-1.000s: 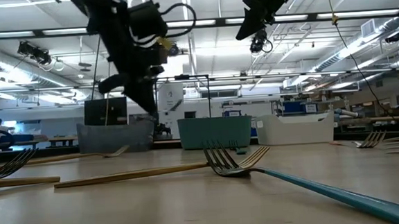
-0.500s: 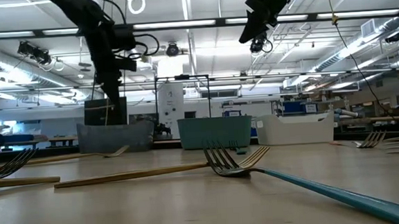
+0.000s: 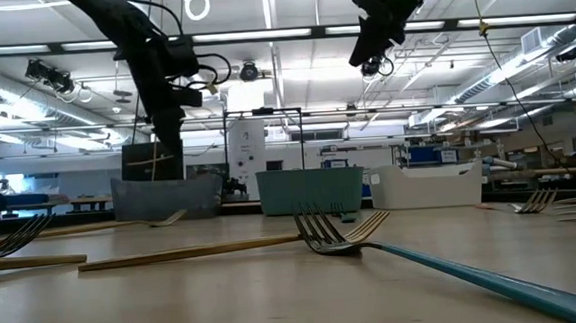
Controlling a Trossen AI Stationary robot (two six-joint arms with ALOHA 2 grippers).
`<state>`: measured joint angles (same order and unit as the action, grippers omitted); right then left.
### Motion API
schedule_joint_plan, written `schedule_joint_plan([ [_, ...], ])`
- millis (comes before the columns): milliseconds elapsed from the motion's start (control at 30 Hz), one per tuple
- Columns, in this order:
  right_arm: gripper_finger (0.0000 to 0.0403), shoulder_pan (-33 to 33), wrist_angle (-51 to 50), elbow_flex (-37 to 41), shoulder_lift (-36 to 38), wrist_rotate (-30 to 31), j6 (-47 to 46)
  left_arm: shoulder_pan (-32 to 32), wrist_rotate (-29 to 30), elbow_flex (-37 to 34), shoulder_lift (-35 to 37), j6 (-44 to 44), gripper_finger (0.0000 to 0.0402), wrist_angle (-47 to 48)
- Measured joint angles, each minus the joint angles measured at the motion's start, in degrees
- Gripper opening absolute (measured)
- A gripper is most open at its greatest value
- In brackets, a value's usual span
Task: Sort silverware by color (type)
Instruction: Put the orange fork into the black bin, then put the blue fork into the white bin
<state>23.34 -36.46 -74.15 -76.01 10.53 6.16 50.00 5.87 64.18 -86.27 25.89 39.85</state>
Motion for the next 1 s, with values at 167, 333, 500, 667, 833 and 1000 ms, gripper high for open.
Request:
schedule_joint_plan([
  [167,0.0091,-1.4,-5.7,0.0,0.0,-0.1,-4.2,-0.1,-0.2,0.0,-0.1,-0.2,0.006,-0.5],
  [333,0.0091,-3.0,-9.8,0.0,0.0,-0.2,-9.2,-0.1,-0.2,0.0,-0.1,-4.4,0.0106,-0.4],
  [500,0.0091,-4.7,-13.7,0.0,0.0,-0.2,-17.9,-2.1,-0.6,0.0,0.3,-10.8,0.0116,0.8],
  [667,0.0091,-7.8,-20.1,0.0,0.0,-3.5,-28.6,-6.2,-7.5,0.0,1.7,-13.9,0.0108,3.0],
  [833,0.0091,-13.5,-23.8,1.2,0.0,-5.9,-41.8,-12.8,-12.3,0.0,4.1,-16.3,0.0105,1.7],
  [1000,0.0091,-20.2,-22.5,3.4,-0.7,-6.1,-55.2,-20.6,-13.6,0.0,5.7,-16.3,0.0105,-2.6],
])
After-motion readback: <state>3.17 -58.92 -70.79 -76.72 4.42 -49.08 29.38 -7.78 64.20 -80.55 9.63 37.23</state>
